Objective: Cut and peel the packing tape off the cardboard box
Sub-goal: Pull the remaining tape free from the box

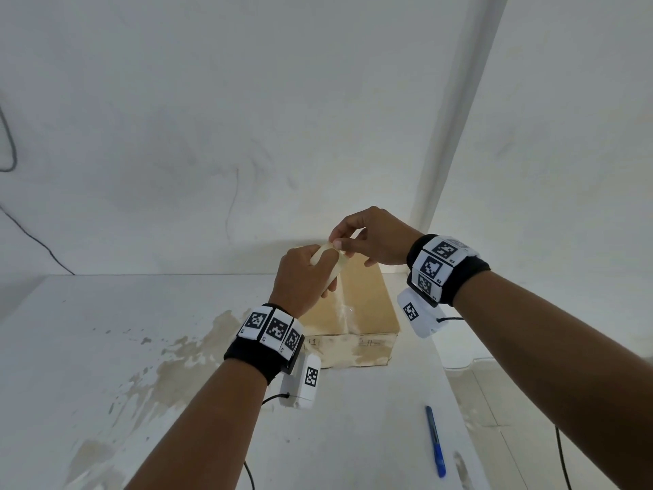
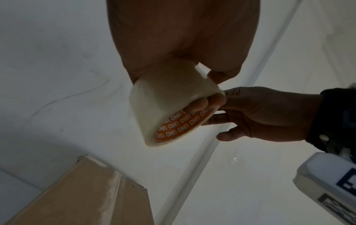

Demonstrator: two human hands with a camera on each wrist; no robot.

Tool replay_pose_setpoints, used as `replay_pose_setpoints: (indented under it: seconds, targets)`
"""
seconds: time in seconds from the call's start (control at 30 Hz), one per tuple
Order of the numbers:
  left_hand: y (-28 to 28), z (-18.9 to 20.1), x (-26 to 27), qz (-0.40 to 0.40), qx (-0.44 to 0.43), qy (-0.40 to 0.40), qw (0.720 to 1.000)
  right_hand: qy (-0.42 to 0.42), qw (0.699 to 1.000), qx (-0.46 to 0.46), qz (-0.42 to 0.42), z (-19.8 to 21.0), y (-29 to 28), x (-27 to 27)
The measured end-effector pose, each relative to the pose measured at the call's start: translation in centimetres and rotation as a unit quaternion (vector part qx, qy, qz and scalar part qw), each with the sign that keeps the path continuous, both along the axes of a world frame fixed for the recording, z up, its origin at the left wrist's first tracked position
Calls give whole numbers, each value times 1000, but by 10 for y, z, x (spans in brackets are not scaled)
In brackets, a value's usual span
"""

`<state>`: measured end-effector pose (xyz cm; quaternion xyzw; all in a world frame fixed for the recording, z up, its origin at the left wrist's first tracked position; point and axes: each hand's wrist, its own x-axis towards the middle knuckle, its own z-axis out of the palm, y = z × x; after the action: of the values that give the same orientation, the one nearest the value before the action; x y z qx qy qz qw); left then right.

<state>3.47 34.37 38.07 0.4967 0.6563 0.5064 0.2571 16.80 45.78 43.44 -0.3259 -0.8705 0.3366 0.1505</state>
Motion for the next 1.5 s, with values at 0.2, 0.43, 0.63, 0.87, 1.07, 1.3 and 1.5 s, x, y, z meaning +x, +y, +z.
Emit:
replay_pose_setpoints:
  seconds: [0.2, 0.43, 0.63, 0.87, 1.07, 1.3, 1.5]
  targets:
    - [-4, 2, -1, -1, 2, 33, 999, 0, 1000, -17, 5, 0, -2, 2]
    - [-5, 6, -1, -15, -7, 57, 998, -6, 1000, 18, 13, 7, 0, 4]
    - [-6, 9, 3, -21, -2, 79, 997, -50, 994, 83, 47, 17, 1, 3]
    - [-9, 11, 1, -40, 5, 95, 995, -104, 986, 112, 64, 26, -1, -2]
    - [-12, 9, 1, -56, 7, 88, 995, -132, 973, 167, 90, 31, -4, -1]
    - [-11, 11, 1, -55, 16, 62, 996, -48, 981, 173, 68, 20, -4, 2]
    - [-11, 9, -2, -42, 15, 32, 999, 28, 998, 49, 38, 5, -2, 4]
